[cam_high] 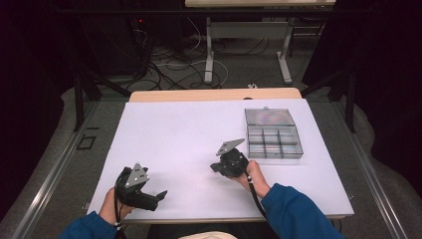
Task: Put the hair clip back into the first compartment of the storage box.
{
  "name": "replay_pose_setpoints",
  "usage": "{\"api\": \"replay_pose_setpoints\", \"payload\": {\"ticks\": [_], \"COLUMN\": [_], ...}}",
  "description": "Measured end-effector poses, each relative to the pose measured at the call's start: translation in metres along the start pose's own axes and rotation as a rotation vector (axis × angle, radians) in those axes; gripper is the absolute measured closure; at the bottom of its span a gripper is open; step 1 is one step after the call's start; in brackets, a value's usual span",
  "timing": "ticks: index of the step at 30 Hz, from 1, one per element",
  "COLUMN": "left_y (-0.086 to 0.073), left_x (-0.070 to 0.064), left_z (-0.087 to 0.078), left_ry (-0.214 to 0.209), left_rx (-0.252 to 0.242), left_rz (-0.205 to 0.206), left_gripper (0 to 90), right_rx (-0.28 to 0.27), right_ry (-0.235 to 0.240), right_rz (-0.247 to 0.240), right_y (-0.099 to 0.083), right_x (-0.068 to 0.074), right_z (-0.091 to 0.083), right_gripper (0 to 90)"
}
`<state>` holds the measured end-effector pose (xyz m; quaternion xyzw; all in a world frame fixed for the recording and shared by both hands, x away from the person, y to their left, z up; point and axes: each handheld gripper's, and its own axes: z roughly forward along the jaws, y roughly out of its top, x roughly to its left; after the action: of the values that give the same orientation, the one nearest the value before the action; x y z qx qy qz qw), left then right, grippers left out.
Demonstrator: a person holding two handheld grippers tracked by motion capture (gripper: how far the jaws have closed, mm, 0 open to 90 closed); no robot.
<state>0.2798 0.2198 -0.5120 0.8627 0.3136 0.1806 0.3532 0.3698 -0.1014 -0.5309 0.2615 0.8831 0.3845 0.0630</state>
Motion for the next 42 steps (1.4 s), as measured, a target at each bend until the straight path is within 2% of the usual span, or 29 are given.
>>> {"api": "replay_pose_setpoints", "payload": {"ticks": [5,9,10,15,17,18,21,22,23,24,25,28,29,31,32,34,37,39,40,42], "left_y": [0.0,0.0,0.0,0.0,0.0,0.0,0.0,0.0,0.0,0.0,0.0,0.0,0.0,0.0,0.0,0.0,0.0,0.0,0.0,0.0], "left_x": [0.0,0.0,0.0,0.0,0.0,0.0,0.0,0.0,0.0,0.0,0.0,0.0,0.0,0.001,0.001,0.001,0.0,0.0,0.001,0.001], "left_z": [0.0,0.0,0.0,0.0,0.0,0.0,-0.001,-0.001,-0.001,-0.001,-0.001,0.0,-0.001,-0.001,-0.001,-0.001,-0.001,-0.001,-0.001,-0.001], "left_ry": [0.002,0.002,0.001,0.0,0.002,0.0,0.003,0.004,0.002,0.001,0.001,0.003,0.006,0.007,0.007,0.007,0.006,0.006,0.006,0.006], "left_rx": [-0.007,-0.004,-0.004,-0.001,-0.003,-0.002,-0.003,-0.003,-0.001,0.0,-0.001,-0.004,-0.004,-0.004,-0.004,-0.005,-0.005,-0.004,-0.004,-0.004], "left_rz": [-0.001,0.0,-0.001,0.0,0.003,0.0,0.005,0.004,0.004,0.003,0.002,0.002,0.007,0.01,0.01,0.01,0.008,0.008,0.008,0.007], "left_gripper": [0.3,0.3,0.2,0.3,0.3,0.3,0.2,0.2,0.2,0.2,0.3,0.2,0.2,0.3,0.2,0.2,0.3,0.2,0.2,0.3], "right_rx": [-0.013,-0.01,-0.009,-0.025,-0.014,-0.032,-0.024,-0.038,-0.028,-0.028,-0.041,-0.042,-0.053,-0.04,-0.058,-0.044,-0.058,-0.049,-0.064,-0.06], "right_ry": [-0.01,-0.013,-0.013,-0.022,-0.023,-0.023,-0.033,-0.036,-0.033,-0.033,-0.04,-0.037,-0.045,-0.043,-0.051,-0.047,-0.059,-0.066,-0.075,-0.078], "right_rz": [0.007,-0.013,-0.001,-0.003,0.002,0.007,0.004,0.01,-0.011,-0.011,0.007,0.0,0.017,0.011,0.011,0.011,0.002,0.018,0.029,0.023], "right_y": [-0.002,-0.002,-0.002,-0.003,-0.002,-0.003,-0.003,-0.004,-0.004,-0.004,-0.004,-0.005,-0.006,-0.006,-0.007,-0.007,-0.008,-0.008,-0.009,-0.01], "right_x": [-0.001,-0.003,-0.002,-0.002,-0.003,-0.003,-0.004,-0.004,-0.006,-0.006,-0.005,-0.008,-0.007,-0.008,-0.008,-0.009,-0.012,-0.012,-0.012,-0.015], "right_z": [-0.005,-0.009,-0.011,-0.015,-0.017,-0.019,-0.023,-0.025,-0.028,-0.028,-0.029,-0.033,-0.034,-0.038,-0.038,-0.041,-0.044,-0.047,-0.047,-0.051], "right_gripper": [90.0,90.0,90.0,90.0,90.0,90.0,90.0,90.0,90.0,90.0,90.0,90.0,90.0,90.0,90.0,90.0,90.0,90.0,90.0,90.0]}}
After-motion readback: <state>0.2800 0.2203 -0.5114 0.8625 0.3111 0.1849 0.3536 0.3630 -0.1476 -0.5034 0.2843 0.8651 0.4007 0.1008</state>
